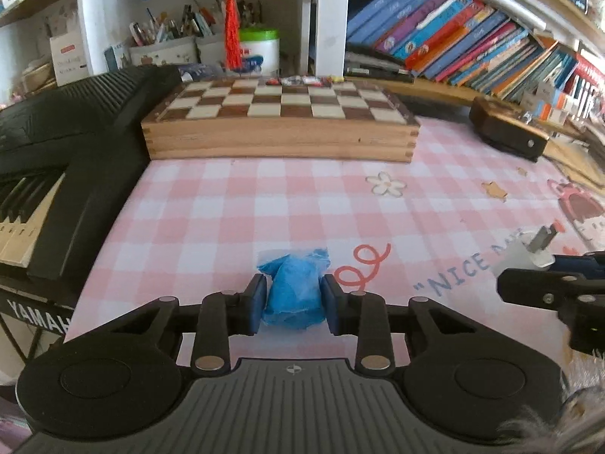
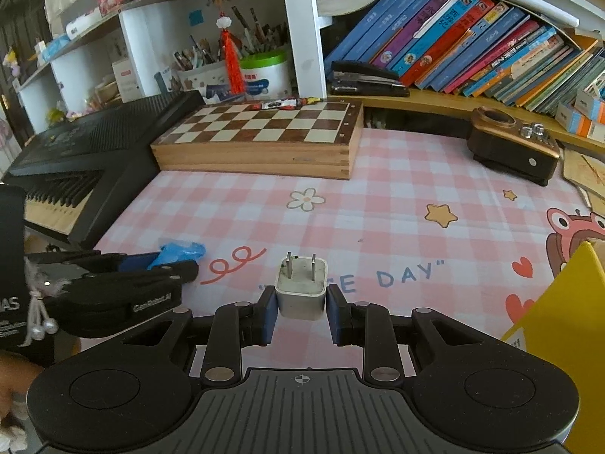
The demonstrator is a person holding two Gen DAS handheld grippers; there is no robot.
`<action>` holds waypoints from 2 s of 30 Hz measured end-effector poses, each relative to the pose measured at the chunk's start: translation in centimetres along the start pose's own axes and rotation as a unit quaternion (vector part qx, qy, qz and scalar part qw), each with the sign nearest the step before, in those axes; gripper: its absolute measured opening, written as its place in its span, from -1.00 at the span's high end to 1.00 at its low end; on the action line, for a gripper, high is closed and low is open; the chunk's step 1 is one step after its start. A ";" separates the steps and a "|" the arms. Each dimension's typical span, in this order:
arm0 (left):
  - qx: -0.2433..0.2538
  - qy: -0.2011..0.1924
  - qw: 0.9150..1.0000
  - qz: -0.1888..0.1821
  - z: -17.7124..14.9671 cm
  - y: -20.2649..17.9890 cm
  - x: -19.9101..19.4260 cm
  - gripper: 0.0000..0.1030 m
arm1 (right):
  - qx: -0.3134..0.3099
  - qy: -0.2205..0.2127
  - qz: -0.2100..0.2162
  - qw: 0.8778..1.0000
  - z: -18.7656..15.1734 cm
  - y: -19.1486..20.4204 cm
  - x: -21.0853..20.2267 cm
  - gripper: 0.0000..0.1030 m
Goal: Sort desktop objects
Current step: 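Carry the blue cloth in the left tool while the right tool carries the charger toward the yellow box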
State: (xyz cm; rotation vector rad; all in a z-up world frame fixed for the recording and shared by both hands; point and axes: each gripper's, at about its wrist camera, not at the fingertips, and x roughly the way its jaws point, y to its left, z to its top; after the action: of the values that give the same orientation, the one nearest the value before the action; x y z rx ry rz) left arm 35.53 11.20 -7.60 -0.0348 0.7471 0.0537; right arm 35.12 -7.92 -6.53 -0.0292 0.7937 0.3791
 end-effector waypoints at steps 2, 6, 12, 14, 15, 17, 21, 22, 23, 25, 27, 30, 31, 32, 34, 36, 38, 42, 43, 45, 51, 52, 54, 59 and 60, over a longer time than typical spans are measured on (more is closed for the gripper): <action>-0.001 -0.006 1.000 -0.003 -0.1 0.1 -0.9 0.45 | -0.002 -0.003 0.003 1.000 0.0 0.1 -0.3 0.49; -0.010 -0.020 1.000 -0.007 -0.3 0.4 -3.4 0.45 | -0.008 -0.010 0.010 1.000 0.0 0.5 -1.0 0.49; -0.032 -0.040 0.999 -0.011 -1.0 1.3 -7.9 0.46 | -0.015 -0.027 0.020 0.999 -0.4 1.3 -3.3 0.49; -0.038 -0.048 0.998 -0.013 -1.2 1.5 -9.5 0.46 | -0.017 -0.032 0.023 0.999 -0.6 1.6 -4.2 0.49; -0.040 -0.051 0.998 -0.014 -1.4 1.5 -10.2 0.46 | -0.018 -0.033 0.025 0.999 -0.7 1.7 -4.6 0.49; -0.043 -0.058 0.997 -0.019 -1.7 1.6 -11.9 0.46 | -0.021 -0.039 0.028 0.999 -1.1 1.9 -5.6 0.49; -0.046 -0.068 0.996 -0.026 -2.7 1.5 -14.7 0.46 | -0.021 -0.044 0.033 0.998 -1.9 2.3 -7.4 0.49; -0.048 -0.071 0.996 -0.028 -2.9 1.6 -15.5 0.46 | -0.023 -0.045 0.034 0.998 -2.1 2.5 -7.9 0.49; -0.049 -0.074 0.996 -0.031 -3.2 1.6 -16.1 0.46 | -0.024 -0.046 0.035 0.998 -2.3 2.7 -8.4 0.49; -0.049 -0.080 0.995 -0.033 -3.7 1.6 -17.4 0.46 | -0.026 -0.047 0.038 0.998 -2.8 3.0 -9.4 0.49; -0.051 -0.083 0.995 -0.038 -4.3 1.7 -18.7 0.47 | -0.027 -0.049 0.040 0.998 -3.2 3.2 -10.5 0.49; -0.056 -0.085 0.994 -0.046 -5.2 1.9 -20.3 0.47 | -0.025 -0.053 0.041 0.997 -3.9 3.5 -12.2 0.49; -0.057 -0.085 0.994 -0.048 -5.5 2.0 -20.8 0.47 | -0.024 -0.055 0.040 0.997 -4.1 3.6 -12.8 0.49; -0.059 -0.086 0.993 -0.050 -5.8 2.1 -21.2 0.47 | -0.023 -0.056 0.039 0.997 -4.3 3.6 -13.3 0.49; -0.064 -0.086 0.993 -0.058 -6.5 2.3 -22.2 0.47 | -0.019 -0.056 0.037 0.998 -4.9 3.8 -14.3 0.49; -0.065 -0.088 0.992 -0.064 -7.0 2.4 -23.1 0.47 | -0.015 -0.055 0.034 0.998 -5.7 4.2 -15.2 0.49; -0.064 -0.088 0.992 -0.071 -7.6 2.5 -23.9 0.47 | -0.012 -0.054 0.031 0.998 -6.5 4.6 -16.1 0.49; -0.057 -0.085 0.991 -0.082 -9.0 2.8 -25.4 0.47 | -0.005 -0.047 0.026 0.999 -8.3 5.7 -17.6 0.49; -0.056 -0.084 0.991 -0.084 -9.4 2.9 -25.9 0.47 | -0.003 -0.044 0.026 0.999 -8.8 6.0 -18.0 0.49; -0.053 -0.082 0.991 -0.089 -10.3 3.1 -26.7 0.47 | -0.001 -0.039 0.025 0.999 -9.7 6.6 -18.5 0.49; -0.048 -0.073 0.991 -0.099 -12.6 3.8 -28.8 0.48 | 0.013 -0.032 0.024 0.999 -12.2 8.1 -20.4 0.48; -0.049 -0.072 0.991 -0.102 -12.9 3.9 -29.1 0.48 | 0.013 -0.033 0.023 0.999 -12.5 8.3 -20.7 0.48; -0.051 -0.068 0.991 -0.107 -13.5 4.1 -29.5 0.48 | 0.013 -0.037 0.021 0.999 -13.2 8.8 -21.5 0.49; -0.043 -0.064 0.990 -0.122 -14.8 4.0 -30.6 0.48 | 0.023 -0.039 0.011 0.999 -14.9 9.3 -22.9 0.49; -0.041 -0.064 0.989 -0.124 -15.1 3.9 -30.8 0.48 | 0.026 -0.038 0.009 0.999 -15.1 9.3 -23.2 0.49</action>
State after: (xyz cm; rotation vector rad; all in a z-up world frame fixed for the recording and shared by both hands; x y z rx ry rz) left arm 2.46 13.19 2.24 -0.2007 0.6078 -0.1505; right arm 6.73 -9.20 0.12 0.0408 0.7282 0.3755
